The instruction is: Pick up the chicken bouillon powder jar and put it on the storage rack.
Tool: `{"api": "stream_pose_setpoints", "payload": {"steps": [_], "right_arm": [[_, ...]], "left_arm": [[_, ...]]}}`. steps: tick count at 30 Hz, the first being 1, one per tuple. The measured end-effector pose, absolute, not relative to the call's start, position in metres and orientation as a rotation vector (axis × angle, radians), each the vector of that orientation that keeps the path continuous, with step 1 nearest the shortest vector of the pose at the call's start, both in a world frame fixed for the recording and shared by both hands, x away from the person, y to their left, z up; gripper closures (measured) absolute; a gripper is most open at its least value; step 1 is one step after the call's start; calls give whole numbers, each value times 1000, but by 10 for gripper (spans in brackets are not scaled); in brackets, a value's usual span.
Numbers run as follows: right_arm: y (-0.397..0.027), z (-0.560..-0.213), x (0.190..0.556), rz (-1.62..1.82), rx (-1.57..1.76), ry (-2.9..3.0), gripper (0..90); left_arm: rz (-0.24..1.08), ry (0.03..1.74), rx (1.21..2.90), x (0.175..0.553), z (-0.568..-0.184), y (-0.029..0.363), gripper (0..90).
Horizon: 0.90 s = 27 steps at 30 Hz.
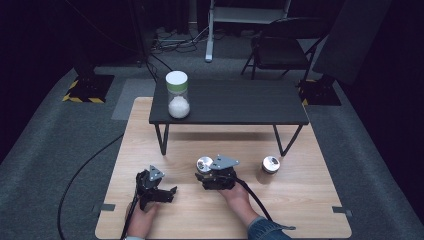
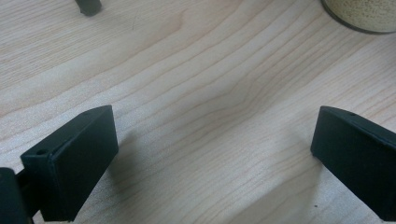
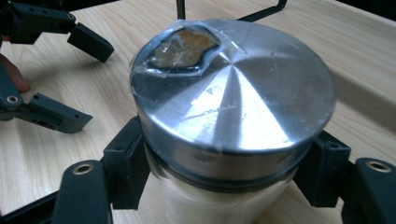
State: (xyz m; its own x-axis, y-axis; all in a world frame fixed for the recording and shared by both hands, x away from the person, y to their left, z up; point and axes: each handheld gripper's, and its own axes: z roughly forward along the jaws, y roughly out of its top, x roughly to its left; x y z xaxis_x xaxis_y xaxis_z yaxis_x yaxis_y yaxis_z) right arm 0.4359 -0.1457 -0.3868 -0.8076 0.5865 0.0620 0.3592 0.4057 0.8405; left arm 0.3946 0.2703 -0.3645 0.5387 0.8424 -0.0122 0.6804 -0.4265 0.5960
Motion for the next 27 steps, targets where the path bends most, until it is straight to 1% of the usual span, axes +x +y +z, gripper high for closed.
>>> {"api": "stream_pose_setpoints", "payload": {"steps": [9, 27], "right_arm": [[-159, -371, 436, 1372, 847, 2393, 303], [-183, -312, 444, 1390, 821, 2351, 303]], "left_arm": [[391, 1228, 2232, 395, -365, 270, 6], [394, 1238, 2227, 395, -365, 269, 6]]}}
